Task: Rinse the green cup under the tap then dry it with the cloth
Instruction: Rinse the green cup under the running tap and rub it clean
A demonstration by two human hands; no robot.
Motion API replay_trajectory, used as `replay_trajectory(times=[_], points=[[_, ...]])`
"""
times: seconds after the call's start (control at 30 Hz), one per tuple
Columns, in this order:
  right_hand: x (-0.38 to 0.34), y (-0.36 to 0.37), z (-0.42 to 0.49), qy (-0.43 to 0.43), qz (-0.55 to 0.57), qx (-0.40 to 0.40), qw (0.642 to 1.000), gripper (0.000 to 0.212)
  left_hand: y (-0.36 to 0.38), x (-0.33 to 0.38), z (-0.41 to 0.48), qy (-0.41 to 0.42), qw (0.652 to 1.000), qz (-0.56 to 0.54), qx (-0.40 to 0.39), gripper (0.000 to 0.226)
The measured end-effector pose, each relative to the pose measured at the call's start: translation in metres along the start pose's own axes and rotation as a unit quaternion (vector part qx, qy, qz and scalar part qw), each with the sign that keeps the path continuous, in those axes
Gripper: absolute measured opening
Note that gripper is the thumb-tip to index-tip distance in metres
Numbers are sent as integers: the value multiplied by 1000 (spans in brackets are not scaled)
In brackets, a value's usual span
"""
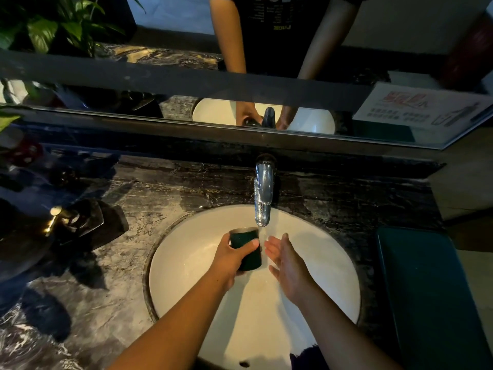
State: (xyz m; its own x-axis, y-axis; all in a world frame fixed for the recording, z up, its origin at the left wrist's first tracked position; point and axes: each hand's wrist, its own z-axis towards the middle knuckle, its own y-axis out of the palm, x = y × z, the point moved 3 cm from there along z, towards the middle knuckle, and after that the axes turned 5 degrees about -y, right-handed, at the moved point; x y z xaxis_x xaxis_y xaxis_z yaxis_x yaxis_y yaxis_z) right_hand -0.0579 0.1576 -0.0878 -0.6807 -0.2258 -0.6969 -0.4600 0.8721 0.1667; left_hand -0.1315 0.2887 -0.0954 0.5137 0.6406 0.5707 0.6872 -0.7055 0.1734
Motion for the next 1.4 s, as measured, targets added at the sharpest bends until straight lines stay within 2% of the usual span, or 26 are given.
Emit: replay_trajectory(times=[0.07,0.17,0.3,0.4,0.47,0.67,0.77,0.87,1.03,1.13,1.4], points=[[-3,-2,1,-12,-28,-3,1000,57,-1,0,1,31,996,75,-29,55],[-8,-6,2,-45,-72,-31,996,47,-2,4,5,128,968,210,-56,64],[-13,-7,5,-88,-169,-71,979,87,3,17,3,204,938,267,-83,67],[-16,-3,10,-112,-188,-75,973,93,7,22,1,254,914,303,-91,73],[-20,2,12,-122,-185,-70,973,93,8,22,0,262,913,299,-88,73],[-31,8,22,-146,-189,-63,969,74,-5,21,2,213,932,277,-93,68],[-33,8,26,-162,-200,-34,966,80,-16,25,3,199,941,265,-67,48],[-28,14,24,-174,-215,-21,961,85,-17,26,-2,136,975,168,-55,28],[-23,8,24,-153,-222,-55,961,81,-7,20,0,98,984,143,-44,29],[-30,7,26,-162,-210,-35,964,80,-4,16,1,74,988,132,-35,26],[-26,3,31,-172,-225,-37,958,78,-12,10,8,40,996,78,6,40]])
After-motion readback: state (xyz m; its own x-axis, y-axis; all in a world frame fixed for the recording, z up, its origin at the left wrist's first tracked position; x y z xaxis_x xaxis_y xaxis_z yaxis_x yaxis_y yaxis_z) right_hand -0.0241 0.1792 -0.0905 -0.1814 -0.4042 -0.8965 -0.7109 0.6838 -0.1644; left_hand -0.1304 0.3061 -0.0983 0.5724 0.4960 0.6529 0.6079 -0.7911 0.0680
